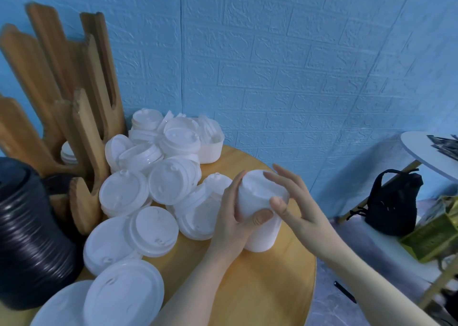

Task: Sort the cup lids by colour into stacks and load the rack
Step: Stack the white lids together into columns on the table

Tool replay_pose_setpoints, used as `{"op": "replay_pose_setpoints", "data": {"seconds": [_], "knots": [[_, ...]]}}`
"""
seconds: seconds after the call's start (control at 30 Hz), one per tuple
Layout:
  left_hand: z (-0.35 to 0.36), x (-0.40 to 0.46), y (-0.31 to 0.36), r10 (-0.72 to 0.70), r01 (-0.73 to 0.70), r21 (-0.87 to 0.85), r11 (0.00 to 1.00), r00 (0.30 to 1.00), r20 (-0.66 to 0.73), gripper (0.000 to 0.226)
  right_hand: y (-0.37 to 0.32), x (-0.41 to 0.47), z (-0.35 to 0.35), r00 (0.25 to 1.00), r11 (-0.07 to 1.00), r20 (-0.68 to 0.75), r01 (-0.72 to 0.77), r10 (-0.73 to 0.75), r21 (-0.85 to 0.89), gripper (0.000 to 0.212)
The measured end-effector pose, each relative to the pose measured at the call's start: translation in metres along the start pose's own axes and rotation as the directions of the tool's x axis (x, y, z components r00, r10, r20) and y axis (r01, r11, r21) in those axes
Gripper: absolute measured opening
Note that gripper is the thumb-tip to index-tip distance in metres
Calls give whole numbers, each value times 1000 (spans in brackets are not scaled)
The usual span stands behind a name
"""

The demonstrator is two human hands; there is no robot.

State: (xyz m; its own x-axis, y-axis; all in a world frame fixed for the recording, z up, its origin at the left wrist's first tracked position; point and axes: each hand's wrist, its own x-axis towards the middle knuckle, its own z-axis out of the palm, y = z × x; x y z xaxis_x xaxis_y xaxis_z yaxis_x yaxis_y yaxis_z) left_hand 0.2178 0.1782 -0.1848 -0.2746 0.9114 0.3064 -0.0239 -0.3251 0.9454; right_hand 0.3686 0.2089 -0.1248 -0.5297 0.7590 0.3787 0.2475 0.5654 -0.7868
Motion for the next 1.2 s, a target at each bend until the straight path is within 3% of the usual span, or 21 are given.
{"op": "replay_pose_setpoints", "data": {"seconds": [0.13, 0.23, 0.4, 0.57, 0.67, 0.8, 0.9, 1.2], "knots": [[0, 0, 1, 5, -6, 6, 1000, 999, 48, 81, 13, -21, 7, 982, 958, -36, 170, -184, -233, 60], [0, -1, -1, -9, 12, -25, 1000, 995, 102, 72, 22, -23, 9, 970, 880, -29, 205, -241, -429, 74], [0, 2, -8, -13, 8, 46, 999, 995, 98, 55, 26, -14, 9, 971, 868, -110, 137, -214, -477, 75], [2, 0, -21, 28, -61, 245, 968, 990, 137, 65, 40, 2, -3, 979, 886, -149, 54, -137, -461, 72], [2, -5, -19, 22, -102, 443, 891, 983, 182, 63, 49, 17, -11, 981, 899, -171, 10, -94, -437, 70], [3, -8, -14, -43, -213, 732, 647, 948, 314, 52, 62, 42, -16, 983, 895, -166, 1, -84, -447, 68], [4, -8, -12, -148, -269, 824, 499, 911, 386, 50, 70, 64, -12, 983, 892, -174, -23, -62, -451, 69], [3, -5, -12, -203, -282, 844, 457, 891, 407, 47, 86, 126, 6, 987, 872, -152, -37, -44, -489, 72]]}}
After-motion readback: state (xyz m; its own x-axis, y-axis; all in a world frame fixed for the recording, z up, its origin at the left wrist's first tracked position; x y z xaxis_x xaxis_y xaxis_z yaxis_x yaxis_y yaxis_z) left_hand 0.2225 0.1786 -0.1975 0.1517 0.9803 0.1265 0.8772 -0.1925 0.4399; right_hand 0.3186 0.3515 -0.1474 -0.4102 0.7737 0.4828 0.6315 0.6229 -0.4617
